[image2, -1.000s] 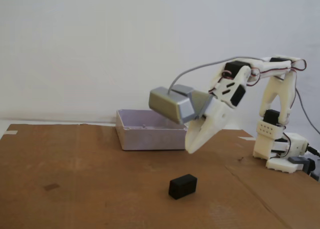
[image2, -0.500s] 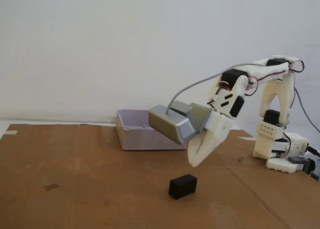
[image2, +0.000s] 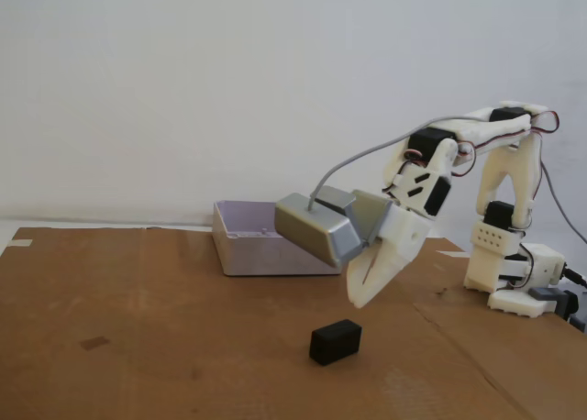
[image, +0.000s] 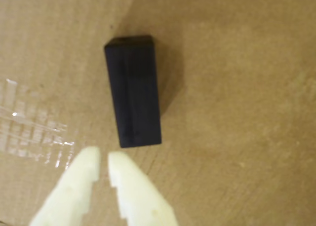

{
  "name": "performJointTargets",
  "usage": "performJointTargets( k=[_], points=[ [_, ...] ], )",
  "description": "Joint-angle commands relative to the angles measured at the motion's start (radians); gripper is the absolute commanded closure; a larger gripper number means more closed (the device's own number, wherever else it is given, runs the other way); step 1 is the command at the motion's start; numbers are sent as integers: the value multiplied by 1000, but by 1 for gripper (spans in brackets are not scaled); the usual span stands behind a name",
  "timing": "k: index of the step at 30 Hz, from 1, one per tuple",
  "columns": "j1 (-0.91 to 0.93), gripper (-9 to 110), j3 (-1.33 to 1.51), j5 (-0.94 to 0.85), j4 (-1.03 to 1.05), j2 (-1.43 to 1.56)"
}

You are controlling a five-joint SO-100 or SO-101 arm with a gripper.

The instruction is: Grasp a block and put it in the box.

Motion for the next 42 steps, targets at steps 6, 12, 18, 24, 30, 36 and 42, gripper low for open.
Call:
performJointTargets(
  k=[6, 12, 18, 24, 30, 36, 42],
  points=[
    [8, 78, -133, -31, -11, 18],
    [2, 71, -163, -31, -17, -18],
    [6, 70, -163, -31, -17, -32],
    [6, 70, -156, -31, -17, -34],
    [6, 70, -147, -31, -6, -34],
    [9, 70, -129, -29, -2, -35],
    [9, 70, -121, -26, 21, -35]
  ],
)
